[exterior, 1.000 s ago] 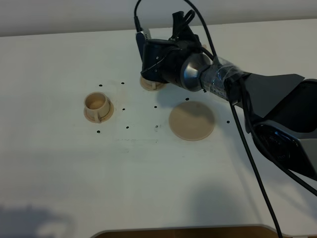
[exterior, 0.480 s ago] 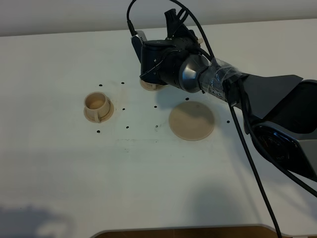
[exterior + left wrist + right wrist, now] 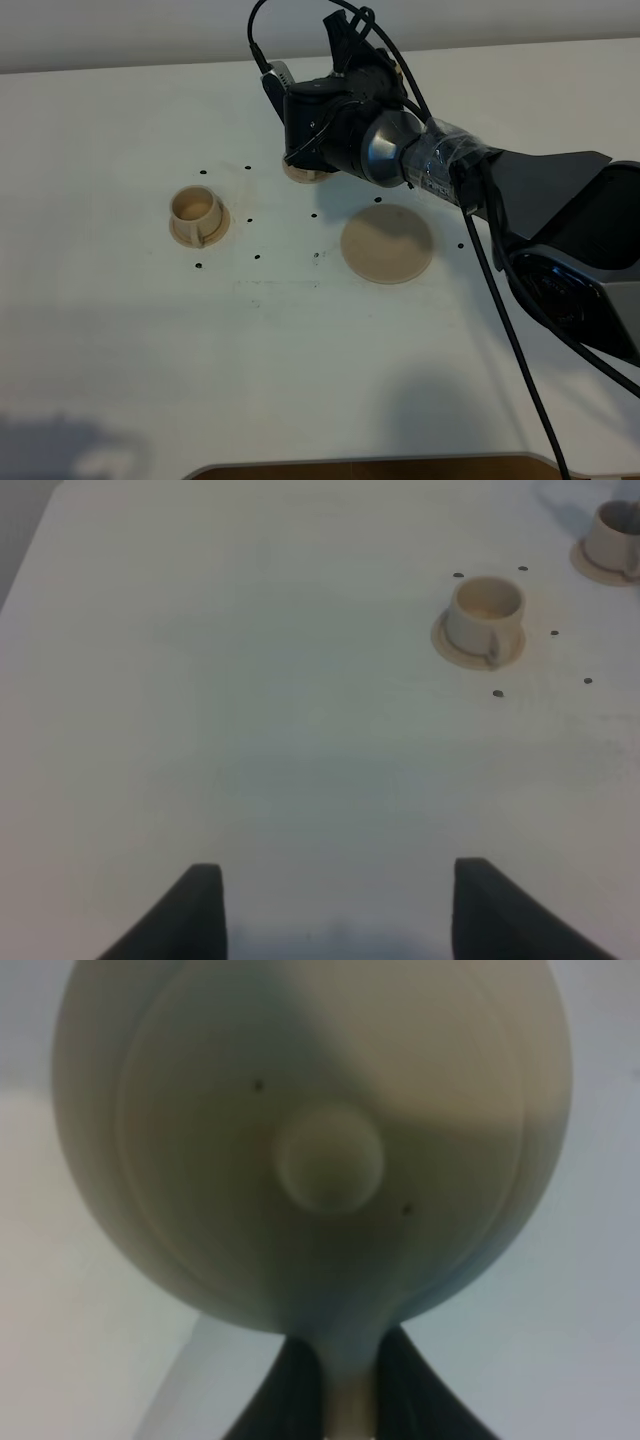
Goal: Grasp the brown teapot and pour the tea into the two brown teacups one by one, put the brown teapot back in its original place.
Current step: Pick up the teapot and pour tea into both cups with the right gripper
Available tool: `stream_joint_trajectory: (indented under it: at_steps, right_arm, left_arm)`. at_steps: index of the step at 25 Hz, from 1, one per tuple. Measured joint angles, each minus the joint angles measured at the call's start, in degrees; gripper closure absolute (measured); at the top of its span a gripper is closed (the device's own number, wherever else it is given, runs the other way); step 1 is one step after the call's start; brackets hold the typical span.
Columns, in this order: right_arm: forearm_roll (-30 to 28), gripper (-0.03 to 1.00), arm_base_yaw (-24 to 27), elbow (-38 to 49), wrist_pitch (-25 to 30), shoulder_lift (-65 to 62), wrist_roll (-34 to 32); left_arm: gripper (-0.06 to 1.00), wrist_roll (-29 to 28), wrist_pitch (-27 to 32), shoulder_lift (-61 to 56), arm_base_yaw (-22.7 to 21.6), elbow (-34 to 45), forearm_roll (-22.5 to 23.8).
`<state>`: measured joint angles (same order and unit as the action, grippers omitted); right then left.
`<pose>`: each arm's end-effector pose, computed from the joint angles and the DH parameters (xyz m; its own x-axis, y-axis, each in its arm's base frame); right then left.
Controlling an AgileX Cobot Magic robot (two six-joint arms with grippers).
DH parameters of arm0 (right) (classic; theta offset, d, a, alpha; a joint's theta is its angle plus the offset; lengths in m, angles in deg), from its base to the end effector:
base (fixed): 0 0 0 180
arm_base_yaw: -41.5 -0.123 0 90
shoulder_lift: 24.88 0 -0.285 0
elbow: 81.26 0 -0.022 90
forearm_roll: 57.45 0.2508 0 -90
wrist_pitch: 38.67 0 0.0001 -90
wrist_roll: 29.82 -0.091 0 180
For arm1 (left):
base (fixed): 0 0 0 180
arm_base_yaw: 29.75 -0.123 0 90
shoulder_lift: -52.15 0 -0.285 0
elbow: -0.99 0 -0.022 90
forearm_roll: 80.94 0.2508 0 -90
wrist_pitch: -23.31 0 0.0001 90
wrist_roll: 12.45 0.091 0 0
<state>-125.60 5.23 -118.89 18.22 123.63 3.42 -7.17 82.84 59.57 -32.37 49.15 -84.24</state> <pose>0.4623 0.2514 0.1588 -0.0588 -0.8222 0.5662 -0.6207 -0.4141 -0.6658 -0.0057 -0.0048 0.2811 -0.4225 0.0435 -0.9053 0.0259 0.9990 0.0360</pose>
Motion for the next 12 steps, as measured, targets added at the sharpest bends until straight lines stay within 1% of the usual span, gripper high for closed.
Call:
stream_joint_trajectory:
  at_steps: [6,12]
  right_arm:
    - [-2.23,0.85,0.00,0.00,-0.54,0.00,0.17]
    - [-2.53,0.85,-0.46,0.00,-0.64,0.00,2.79]
  left_arm:
    - [0.41,0.00,0.00,0.00,0.00,0.00,0.00]
    - [0.41,0.00,0.00,0.00,0.00,0.00,0.00]
